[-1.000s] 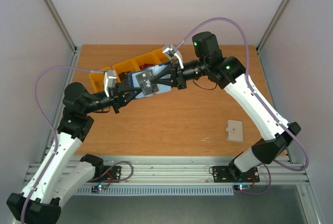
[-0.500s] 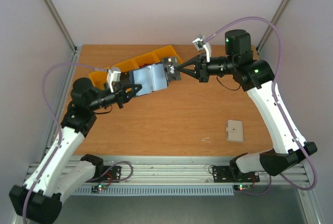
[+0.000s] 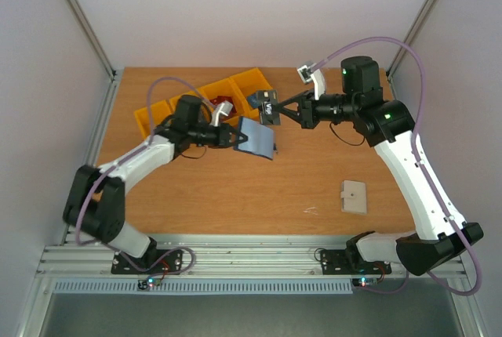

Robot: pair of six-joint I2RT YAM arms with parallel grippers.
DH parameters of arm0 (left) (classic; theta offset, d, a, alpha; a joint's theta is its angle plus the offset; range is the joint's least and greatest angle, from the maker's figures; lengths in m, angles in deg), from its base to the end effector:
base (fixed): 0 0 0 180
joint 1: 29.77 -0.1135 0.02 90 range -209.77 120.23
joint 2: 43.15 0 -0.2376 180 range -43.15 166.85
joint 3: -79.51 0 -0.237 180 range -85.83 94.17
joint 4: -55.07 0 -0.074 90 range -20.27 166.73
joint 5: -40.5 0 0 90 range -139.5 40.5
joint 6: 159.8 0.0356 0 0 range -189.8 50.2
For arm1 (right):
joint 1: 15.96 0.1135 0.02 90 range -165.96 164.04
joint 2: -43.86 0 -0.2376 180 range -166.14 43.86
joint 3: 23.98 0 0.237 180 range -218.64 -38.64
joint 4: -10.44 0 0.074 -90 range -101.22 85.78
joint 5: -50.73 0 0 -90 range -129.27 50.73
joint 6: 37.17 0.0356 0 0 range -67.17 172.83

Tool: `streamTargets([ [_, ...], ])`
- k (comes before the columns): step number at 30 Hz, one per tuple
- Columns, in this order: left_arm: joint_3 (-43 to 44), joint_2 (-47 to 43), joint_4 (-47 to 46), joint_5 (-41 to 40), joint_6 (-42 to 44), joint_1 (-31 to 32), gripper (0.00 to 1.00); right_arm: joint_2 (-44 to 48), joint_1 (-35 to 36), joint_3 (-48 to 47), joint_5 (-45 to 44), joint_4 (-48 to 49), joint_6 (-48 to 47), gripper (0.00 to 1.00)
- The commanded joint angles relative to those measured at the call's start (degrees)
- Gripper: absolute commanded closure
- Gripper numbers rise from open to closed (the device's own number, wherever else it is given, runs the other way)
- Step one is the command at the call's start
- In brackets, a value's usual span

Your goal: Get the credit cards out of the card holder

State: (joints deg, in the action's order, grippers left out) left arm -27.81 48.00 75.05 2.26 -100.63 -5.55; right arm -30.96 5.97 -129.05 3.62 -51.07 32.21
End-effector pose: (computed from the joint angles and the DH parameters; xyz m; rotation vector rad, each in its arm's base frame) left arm 0.2847 -0.1587 0.2163 0.4067 2.3353 -1.5080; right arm 0.2211 0.1151 0.4103 -1.1394 1.7059 0.7996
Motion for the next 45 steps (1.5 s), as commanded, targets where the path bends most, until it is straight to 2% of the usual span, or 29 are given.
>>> streamTargets([
  [1, -0.9, 7.1, -4.6, 2.5, -8.6, 0.5, 1.0, 0.2, -1.1, 2.2, -3.1, -2.0, 0.5, 0.99],
  [4, -3.8, 9.7, -7.6, 1.5, -13.2, 0.6, 1.0, -0.8, -1.9, 3.0, -2.9, -3.5, -0.7, 0.99],
  [8, -5.7, 13.7, -3.9, -1.8, -16.1, -0.1, 0.99, -2.3, -3.2, 4.4, -1.3, -3.2, -1.9, 0.99],
  [10, -4.9, 15.1, 2.8, -4.0, -15.6, -0.4, 0.89, -3.5, -3.4, 4.3, -0.3, -2.7, -2.0, 0.99],
  [16, -1.3, 13.2, 14.3, -10.2, -10.7, -1.4, 0.46, -6.3, -3.6, 2.7, 0.8, -1.1, -1.5, 0.99],
  [20, 1.4, 9.6, 21.4, -14.7, -6.4, -2.1, 0.3, -8.2, -3.5, 1.3, 0.8, -0.3, -0.3, 0.99],
  [23, 3.2, 4.8, 28.3, -20.5, -3.7, -4.5, 0.28, -9.2, -3.6, -0.5, 0.8, -0.1, 0.9, 0.99],
  [27, 5.0, -6.8, 30.4, -24.7, 0.9, -6.1, 0.27, -10.8, -3.6, -5.1, 2.6, -1.8, 1.4, 0.99],
  [29, 4.6, -14.9, 27.1, -23.9, 5.2, -5.2, 0.27, -13.2, -3.6, -10.3, 2.2, -6.0, 1.7, 0.99],
  [33, -1.4, -29.0, 13.8, -16.6, 14.2, -3.7, 0.26, -16.4, -3.5, -17.7, 1.6, -11.6, 2.9, 0.99],
  [36, -6.4, -36.7, 5.6, -21.1, 26.0, -3.5, 0.27, -17.4, -3.5, -20.5, 6.2, -13.0, 4.6, 0.99],
  [38, -9.1, -40.1, 0.2, -24.2, 37.7, -3.2, 0.28, -18.6, -3.3, -22.6, 8.3, -15.5, 5.4, 0.99],
  [39, -10.5, -41.4, -2.3, -24.5, 48.6, -2.9, 0.29, -19.1, -3.1, -23.4, 8.9, -16.9, 5.3, 0.99],
  [40, -12.6, -42.6, -6.7, -24.5, 55.7, -2.5, 0.3, -19.4, -2.7, -23.9, 9.4, -18.0, 5.2, 0.99],
  [42, -19.2, -44.0, -19.0, -23.4, 73.3, -2.0, 0.3, -19.5, -2.0, -24.0, 11.4, -18.7, 5.6, 0.99],
  [43, -23.4, -43.2, -27.3, -22.3, 87.6, -1.9, 0.29, -19.6, -1.3, -23.8, 12.6, -18.3, 6.2, 0.99],
  [44, -26.8, -40.8, -36.4, -21.3, 98.9, -1.9, 0.28, -19.6, -0.5, -23.4, 13.6, -17.8, 6.9, 0.99],
  [45, -28.8, -37.0, -50.3, -21.0, 106.0, -1.9, 0.27, -19.7, 0.8, -23.1, 14.1, -17.4, 7.2, 0.99],
])
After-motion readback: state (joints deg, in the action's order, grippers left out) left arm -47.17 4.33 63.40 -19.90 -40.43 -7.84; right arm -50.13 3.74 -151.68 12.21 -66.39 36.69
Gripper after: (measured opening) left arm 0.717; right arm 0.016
